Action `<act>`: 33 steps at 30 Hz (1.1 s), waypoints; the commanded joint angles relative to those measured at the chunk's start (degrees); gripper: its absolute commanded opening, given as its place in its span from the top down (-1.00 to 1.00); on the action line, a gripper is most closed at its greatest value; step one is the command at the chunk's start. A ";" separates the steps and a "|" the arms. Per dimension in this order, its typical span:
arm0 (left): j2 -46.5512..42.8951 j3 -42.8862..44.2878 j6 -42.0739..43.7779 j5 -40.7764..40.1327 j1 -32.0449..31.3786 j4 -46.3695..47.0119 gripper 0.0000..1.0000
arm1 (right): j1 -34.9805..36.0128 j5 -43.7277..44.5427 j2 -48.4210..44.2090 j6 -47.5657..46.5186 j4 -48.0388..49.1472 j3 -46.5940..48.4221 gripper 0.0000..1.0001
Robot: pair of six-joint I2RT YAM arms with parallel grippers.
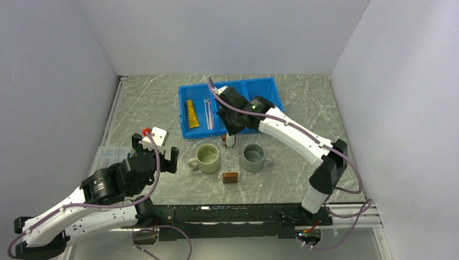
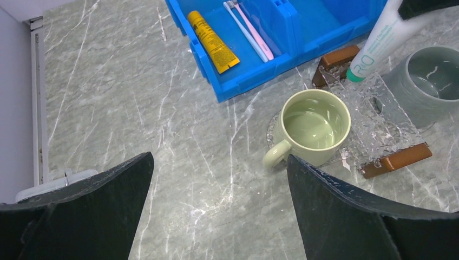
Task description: Prepare toiletry sets of a toothbrush and toothpaste on the tray
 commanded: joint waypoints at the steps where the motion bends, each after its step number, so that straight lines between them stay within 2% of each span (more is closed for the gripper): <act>1: -0.09 -0.32 0.35 -0.03 0.34 2.06 -0.99 | 0.10 0.37 0.01 -0.10 3.08 -0.31 1.00; 33: 0.40 -0.50 0.85 0.58 1.13 2.40 -0.99 | 0.08 -0.02 1.12 1.73 10.89 -9.05 1.00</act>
